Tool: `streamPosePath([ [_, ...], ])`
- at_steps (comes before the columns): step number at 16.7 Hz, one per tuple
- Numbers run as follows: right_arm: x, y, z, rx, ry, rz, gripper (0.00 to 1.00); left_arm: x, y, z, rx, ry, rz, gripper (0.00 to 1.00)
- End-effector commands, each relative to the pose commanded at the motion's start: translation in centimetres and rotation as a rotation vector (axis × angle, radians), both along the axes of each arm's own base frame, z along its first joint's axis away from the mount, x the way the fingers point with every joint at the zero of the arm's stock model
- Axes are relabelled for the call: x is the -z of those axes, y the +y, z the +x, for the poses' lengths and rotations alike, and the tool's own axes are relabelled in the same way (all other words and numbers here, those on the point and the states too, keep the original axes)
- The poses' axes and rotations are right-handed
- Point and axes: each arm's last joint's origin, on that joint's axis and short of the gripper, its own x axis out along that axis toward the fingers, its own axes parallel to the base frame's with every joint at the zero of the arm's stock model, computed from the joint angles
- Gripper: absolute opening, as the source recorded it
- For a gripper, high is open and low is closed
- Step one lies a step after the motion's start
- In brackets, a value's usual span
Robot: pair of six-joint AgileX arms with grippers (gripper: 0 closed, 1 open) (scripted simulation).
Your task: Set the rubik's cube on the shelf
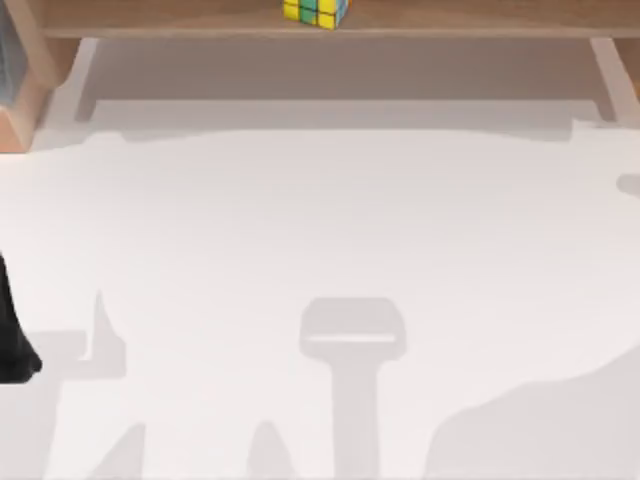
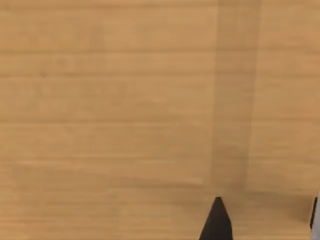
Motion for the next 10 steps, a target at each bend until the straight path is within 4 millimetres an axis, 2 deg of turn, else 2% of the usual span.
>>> streamPosePath([
  [4,0.00,0.00,0.00,0.000,0.000,0.000,0.98,0.00,0.00,0.00,0.000,0.000,0.000,1.00],
  [10,0.00,0.00,0.00,0.000,0.000,0.000,1.00,0.00,0.00,0.00,0.000,0.000,0.000,1.00],
])
